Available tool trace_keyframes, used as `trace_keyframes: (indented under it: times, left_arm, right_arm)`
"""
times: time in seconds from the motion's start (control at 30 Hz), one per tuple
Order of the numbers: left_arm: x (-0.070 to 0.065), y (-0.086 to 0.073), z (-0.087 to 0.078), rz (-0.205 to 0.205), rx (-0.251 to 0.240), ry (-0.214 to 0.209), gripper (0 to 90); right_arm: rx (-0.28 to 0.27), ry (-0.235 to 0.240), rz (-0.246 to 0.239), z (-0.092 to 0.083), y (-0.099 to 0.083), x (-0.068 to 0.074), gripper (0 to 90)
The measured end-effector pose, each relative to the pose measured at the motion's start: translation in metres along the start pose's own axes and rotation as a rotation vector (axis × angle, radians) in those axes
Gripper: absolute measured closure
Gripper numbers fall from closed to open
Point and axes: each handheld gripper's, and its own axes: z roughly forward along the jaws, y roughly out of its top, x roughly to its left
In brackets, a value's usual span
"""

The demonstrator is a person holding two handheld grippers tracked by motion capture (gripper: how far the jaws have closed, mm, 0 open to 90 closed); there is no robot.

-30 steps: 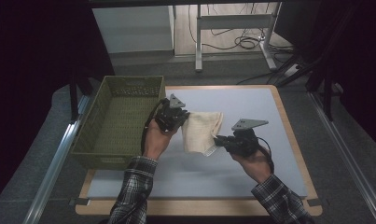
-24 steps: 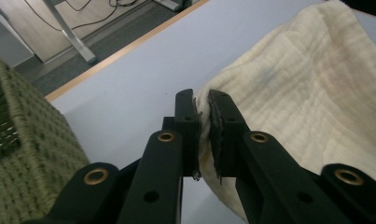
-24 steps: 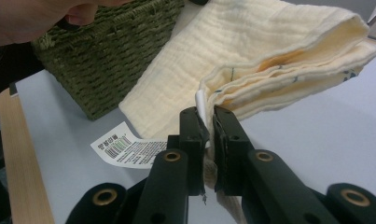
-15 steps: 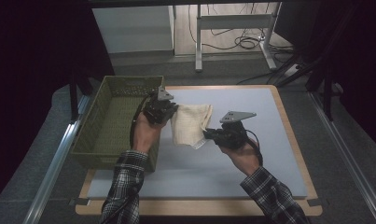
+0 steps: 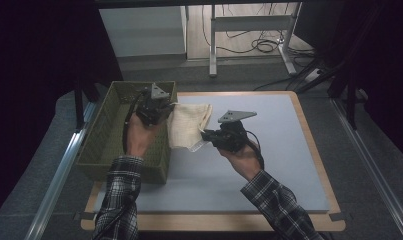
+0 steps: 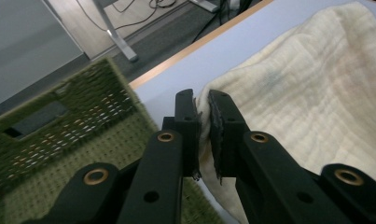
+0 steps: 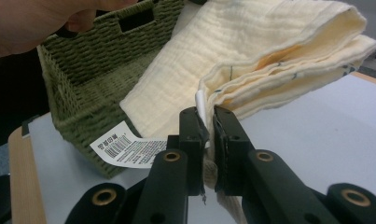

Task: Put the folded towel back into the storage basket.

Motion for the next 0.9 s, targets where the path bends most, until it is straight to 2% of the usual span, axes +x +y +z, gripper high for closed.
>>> trace_keyframes:
  times: [0.27,0.5,0.8,0.9]
  left_arm:
    - [0.02,-0.001,-0.02,-0.012,-0.003,0.049,82.7]
    - [0.041,-0.01,-0.035,-0.026,0.013,0.095,82.7]
    - [0.066,-0.035,-0.045,-0.054,0.061,0.147,82.7]
    - [0.073,-0.046,-0.045,-0.061,0.085,0.161,82.6]
  right_arm:
    - [-0.013,0.024,-0.004,0.019,0.018,0.012,82.7]
    - [-0.014,0.055,-0.011,0.042,0.033,0.028,82.5]
    - [0.01,0.095,-0.018,0.078,0.042,0.049,82.4]
    - [0.032,0.107,-0.025,0.096,0.042,0.059,82.4]
